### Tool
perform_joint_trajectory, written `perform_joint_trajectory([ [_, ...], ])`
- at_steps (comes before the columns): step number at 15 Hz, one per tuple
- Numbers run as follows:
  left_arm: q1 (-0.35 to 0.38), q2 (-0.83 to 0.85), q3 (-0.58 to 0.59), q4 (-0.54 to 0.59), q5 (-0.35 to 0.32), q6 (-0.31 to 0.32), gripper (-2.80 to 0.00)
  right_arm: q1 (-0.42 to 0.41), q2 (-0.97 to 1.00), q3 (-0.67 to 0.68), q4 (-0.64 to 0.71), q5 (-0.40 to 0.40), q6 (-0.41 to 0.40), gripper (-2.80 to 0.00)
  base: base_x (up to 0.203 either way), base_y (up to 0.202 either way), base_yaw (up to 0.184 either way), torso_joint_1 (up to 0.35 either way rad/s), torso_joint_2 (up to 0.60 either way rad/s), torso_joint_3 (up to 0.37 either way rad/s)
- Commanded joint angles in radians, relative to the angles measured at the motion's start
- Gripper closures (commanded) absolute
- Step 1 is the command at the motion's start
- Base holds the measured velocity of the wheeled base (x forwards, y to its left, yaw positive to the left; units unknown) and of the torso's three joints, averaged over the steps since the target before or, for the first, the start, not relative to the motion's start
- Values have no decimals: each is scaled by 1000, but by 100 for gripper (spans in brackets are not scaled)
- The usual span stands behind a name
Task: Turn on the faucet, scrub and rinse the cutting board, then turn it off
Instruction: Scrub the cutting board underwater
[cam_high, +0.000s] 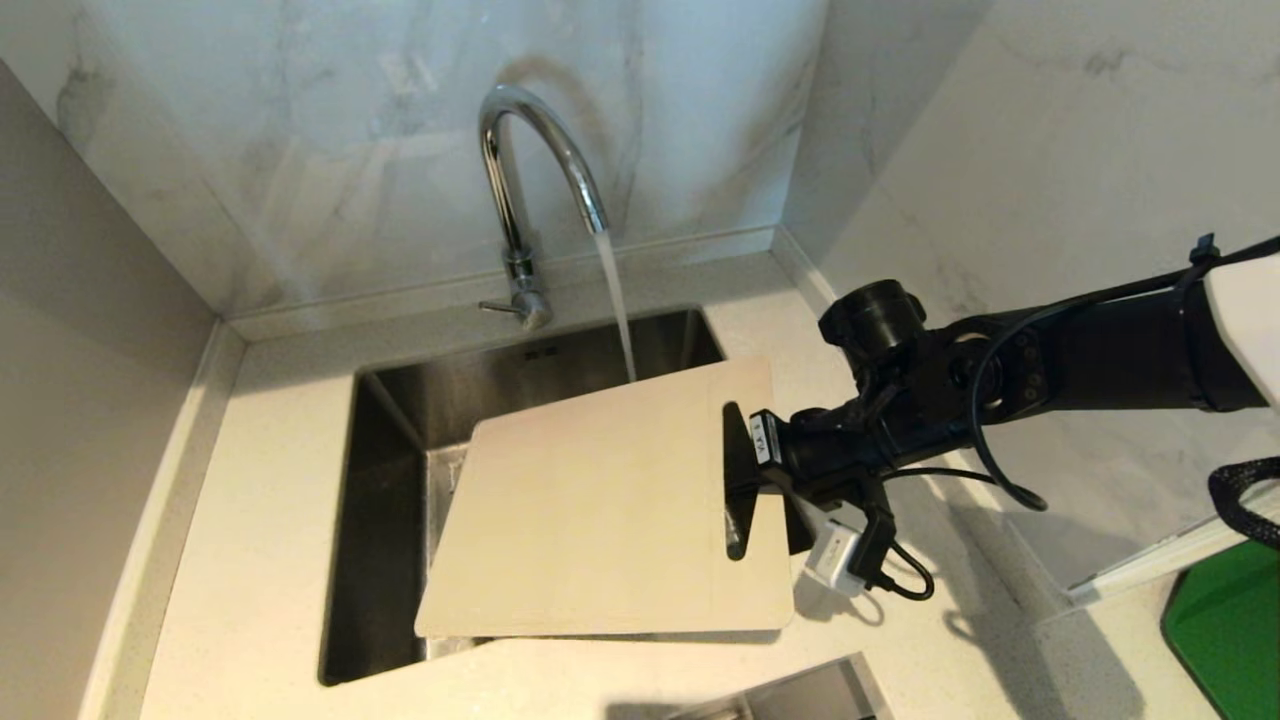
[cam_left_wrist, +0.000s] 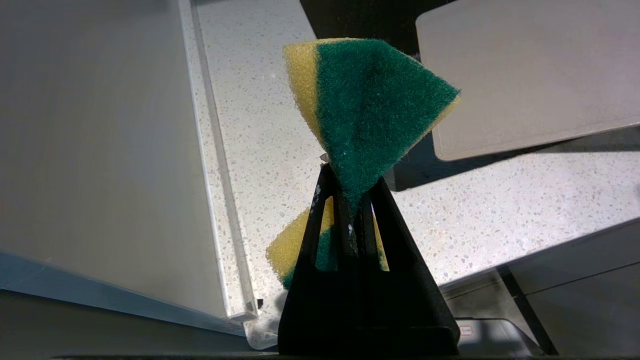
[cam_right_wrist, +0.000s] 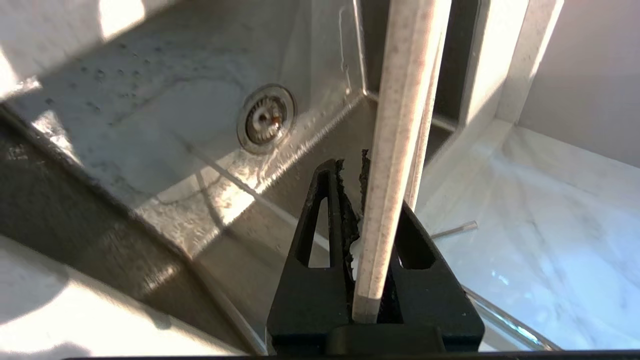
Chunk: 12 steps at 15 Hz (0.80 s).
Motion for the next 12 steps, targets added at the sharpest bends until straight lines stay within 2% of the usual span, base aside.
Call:
perform_joint_trajectory([
  [1, 0, -2, 2, -1, -1, 0, 0, 1, 21, 4, 21, 34, -16, 0, 0, 0, 0, 0, 0, 0],
  [3, 1, -2, 2, 0, 1, 0, 0, 2, 42, 3, 69, 79, -16, 0, 0, 0, 0, 0, 0, 0],
  [6, 0, -2, 2, 0, -1, 0, 0, 1, 42, 4, 130, 84, -16, 0, 0, 0, 0, 0, 0, 0],
  [12, 0, -2, 2, 0, 1, 0, 0, -1, 44, -34, 131, 100, -16, 0, 0, 0, 0, 0, 0, 0],
])
